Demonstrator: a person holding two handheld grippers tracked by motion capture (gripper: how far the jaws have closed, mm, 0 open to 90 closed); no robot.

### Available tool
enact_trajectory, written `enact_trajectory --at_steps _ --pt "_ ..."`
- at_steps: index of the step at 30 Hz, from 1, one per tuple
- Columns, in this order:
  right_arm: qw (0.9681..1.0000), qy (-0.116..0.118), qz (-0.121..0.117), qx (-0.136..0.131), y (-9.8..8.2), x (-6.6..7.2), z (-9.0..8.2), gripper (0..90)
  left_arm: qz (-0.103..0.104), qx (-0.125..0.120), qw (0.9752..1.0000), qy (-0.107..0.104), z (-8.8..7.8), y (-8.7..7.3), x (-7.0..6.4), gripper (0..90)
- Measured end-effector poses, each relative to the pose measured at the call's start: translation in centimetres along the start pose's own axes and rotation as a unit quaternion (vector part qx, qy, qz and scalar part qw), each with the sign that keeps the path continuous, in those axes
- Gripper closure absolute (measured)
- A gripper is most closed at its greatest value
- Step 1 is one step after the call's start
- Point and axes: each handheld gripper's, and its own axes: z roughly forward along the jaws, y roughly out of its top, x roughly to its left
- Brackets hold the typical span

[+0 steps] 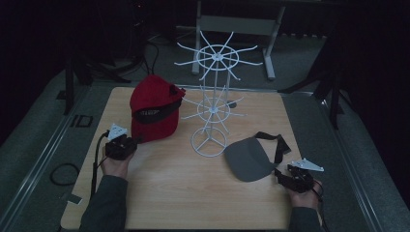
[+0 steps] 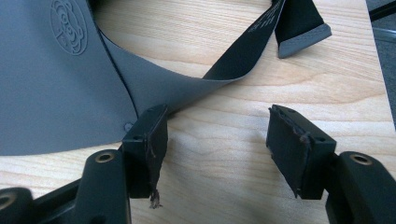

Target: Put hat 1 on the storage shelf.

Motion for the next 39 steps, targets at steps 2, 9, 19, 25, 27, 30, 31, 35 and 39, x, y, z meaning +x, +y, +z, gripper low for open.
enact_trajectory --at_steps 2,9,19,25,27,30,31,35,39 --pt "1.0000 0.000 0.000 0.000 0.0 0.0 0.0 38.6 0.001 -0.002 1.0000 0.000 -0.2 0.2 0.0 85.9" --pt "1.0000 0.001 0.000 0.000 0.0 0.0 0.0 38.0 0.002 -0.007 1.0000 0.003 -0.7 0.6 -0.2 85.9" --pt "1.0000 0.001 -0.001 0.001 0.0 0.0 0.0 37.7 -0.001 -0.014 0.9998 0.015 -1.2 0.9 -0.2 85.9" --pt "1.0000 0.002 -0.001 0.001 0.0 0.0 0.0 37.5 0.000 -0.021 0.9997 0.015 -1.8 1.3 -0.3 85.9" --pt "1.0000 0.002 -0.001 0.001 0.0 0.0 0.0 37.5 -0.001 -0.024 0.9996 0.015 -1.9 1.5 -0.3 85.9" --pt "1.0000 0.002 -0.001 0.001 0.0 0.0 0.0 37.5 0.000 -0.028 0.9995 0.015 -2.2 1.8 -0.4 85.9" --pt "1.0000 0.002 -0.001 0.001 0.0 0.0 0.0 37.4 0.001 -0.029 0.9995 0.015 -2.2 1.9 -0.4 85.9" --pt "1.0000 0.002 -0.001 0.001 0.0 0.0 0.0 37.4 0.000 -0.032 0.9994 0.016 -2.5 2.2 -0.5 85.8" --pt "1.0000 0.002 -0.001 0.001 0.0 0.0 0.0 37.4 0.001 -0.036 0.9992 0.017 -2.8 2.5 -0.6 85.9"
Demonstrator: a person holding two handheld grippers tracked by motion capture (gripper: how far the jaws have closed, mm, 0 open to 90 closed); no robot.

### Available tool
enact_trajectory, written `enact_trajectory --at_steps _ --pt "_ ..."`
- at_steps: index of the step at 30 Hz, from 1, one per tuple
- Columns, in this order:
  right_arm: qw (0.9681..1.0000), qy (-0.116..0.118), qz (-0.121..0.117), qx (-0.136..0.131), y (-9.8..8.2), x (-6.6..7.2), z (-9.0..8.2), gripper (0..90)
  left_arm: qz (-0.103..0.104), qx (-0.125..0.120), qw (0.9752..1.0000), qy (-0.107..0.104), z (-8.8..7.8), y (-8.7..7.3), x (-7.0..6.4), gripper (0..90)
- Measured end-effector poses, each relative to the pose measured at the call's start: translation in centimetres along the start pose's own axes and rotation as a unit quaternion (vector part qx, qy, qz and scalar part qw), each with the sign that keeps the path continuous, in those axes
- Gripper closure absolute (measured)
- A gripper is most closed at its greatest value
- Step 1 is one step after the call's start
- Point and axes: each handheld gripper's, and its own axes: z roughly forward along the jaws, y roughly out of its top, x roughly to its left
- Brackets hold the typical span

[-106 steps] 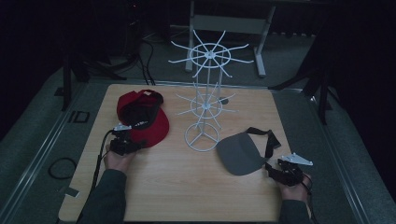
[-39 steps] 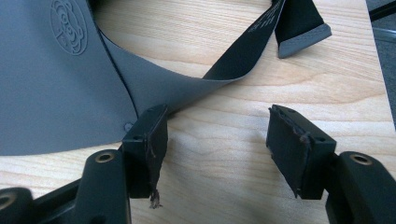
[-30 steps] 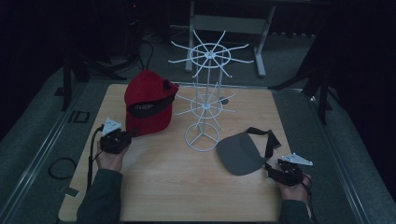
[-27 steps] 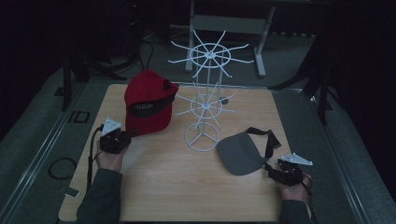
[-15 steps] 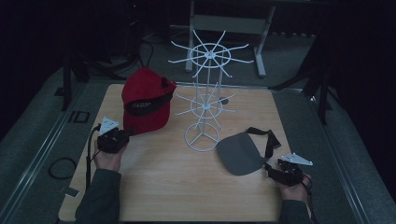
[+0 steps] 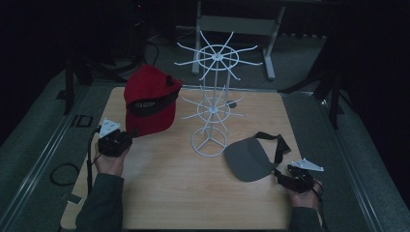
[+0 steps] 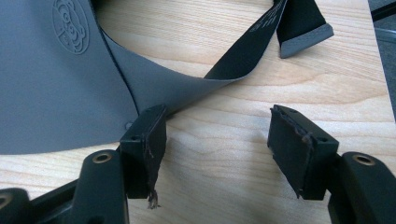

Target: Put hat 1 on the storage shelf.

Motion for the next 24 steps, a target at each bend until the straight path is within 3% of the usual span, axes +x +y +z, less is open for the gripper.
enact_trajectory --at_steps 24 --pt "1.0000 0.000 0.000 0.000 0.0 0.0 0.0 37.2 0.010 -0.020 0.9997 0.009 -1.5 2.4 -0.4 85.8"
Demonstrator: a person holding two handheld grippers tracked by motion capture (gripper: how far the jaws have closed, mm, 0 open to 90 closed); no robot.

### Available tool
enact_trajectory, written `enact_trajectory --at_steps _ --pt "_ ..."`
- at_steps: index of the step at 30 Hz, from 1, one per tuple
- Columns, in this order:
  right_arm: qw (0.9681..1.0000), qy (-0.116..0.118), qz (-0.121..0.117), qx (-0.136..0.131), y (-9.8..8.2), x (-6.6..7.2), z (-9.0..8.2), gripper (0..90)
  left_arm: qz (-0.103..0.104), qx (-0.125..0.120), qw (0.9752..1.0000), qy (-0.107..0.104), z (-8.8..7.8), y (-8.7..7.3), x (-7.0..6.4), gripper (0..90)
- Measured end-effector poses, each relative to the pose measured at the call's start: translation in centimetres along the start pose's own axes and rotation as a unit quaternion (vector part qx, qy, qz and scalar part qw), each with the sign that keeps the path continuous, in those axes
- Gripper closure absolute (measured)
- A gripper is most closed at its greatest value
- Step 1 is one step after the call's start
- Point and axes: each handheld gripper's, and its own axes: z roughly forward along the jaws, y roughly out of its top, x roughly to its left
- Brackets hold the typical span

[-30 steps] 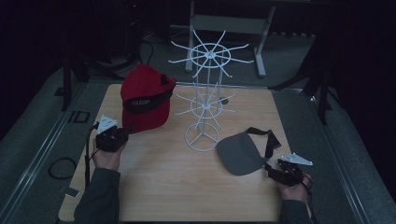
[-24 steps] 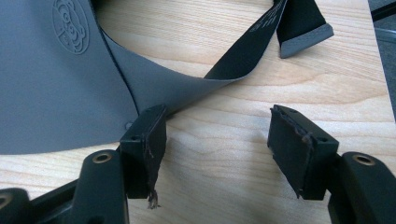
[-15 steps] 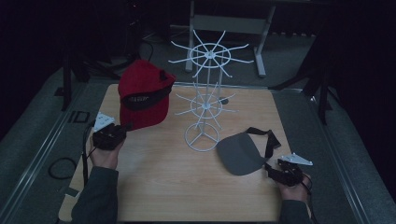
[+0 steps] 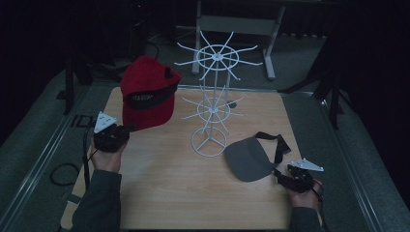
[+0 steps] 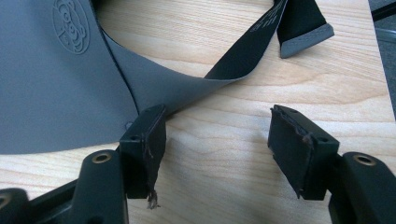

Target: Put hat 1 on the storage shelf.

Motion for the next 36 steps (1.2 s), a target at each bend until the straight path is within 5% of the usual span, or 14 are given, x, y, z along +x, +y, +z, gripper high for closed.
enact_trajectory --at_steps 36 --pt "1.0000 0.000 -0.001 0.000 0.0 0.0 0.0 36.9 -0.008 -0.039 0.9992 0.004 -1.9 3.3 0.8 85.8"
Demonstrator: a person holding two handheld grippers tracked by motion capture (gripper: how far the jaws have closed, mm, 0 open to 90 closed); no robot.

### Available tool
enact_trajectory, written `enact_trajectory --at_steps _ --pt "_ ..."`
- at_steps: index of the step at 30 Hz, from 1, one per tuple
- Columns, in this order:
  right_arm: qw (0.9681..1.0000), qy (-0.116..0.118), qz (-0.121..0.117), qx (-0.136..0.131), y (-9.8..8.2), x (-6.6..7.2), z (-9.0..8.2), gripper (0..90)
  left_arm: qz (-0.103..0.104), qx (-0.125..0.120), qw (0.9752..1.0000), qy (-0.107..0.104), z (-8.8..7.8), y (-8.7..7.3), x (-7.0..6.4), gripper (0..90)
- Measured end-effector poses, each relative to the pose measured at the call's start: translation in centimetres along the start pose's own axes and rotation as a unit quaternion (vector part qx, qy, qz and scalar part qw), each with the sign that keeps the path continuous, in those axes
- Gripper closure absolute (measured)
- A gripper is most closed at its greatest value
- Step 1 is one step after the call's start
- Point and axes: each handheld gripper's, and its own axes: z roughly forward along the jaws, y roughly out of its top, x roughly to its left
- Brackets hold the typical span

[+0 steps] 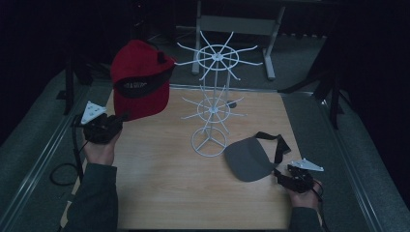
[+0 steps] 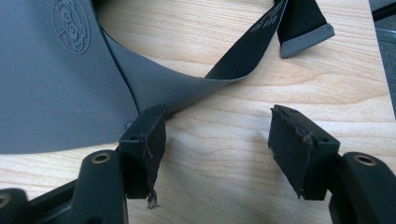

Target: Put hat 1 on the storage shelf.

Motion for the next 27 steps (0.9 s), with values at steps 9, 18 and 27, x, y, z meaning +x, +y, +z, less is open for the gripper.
enact_trajectory --at_steps 9,18,27 --pt "1.0000 0.000 -0.001 0.000 0.0 0.0 0.0 36.9 -0.009 -0.011 0.9998 -0.011 -0.6 1.0 0.0 85.7" --pt "1.0000 0.000 0.000 0.000 0.0 0.0 0.0 36.9 -0.004 -0.021 0.9996 -0.015 -1.1 1.9 -0.6 85.7" --pt "1.0000 0.000 0.000 0.000 0.0 0.0 0.0 36.9 -0.002 -0.027 0.9995 -0.015 -1.4 2.8 -1.1 85.8"
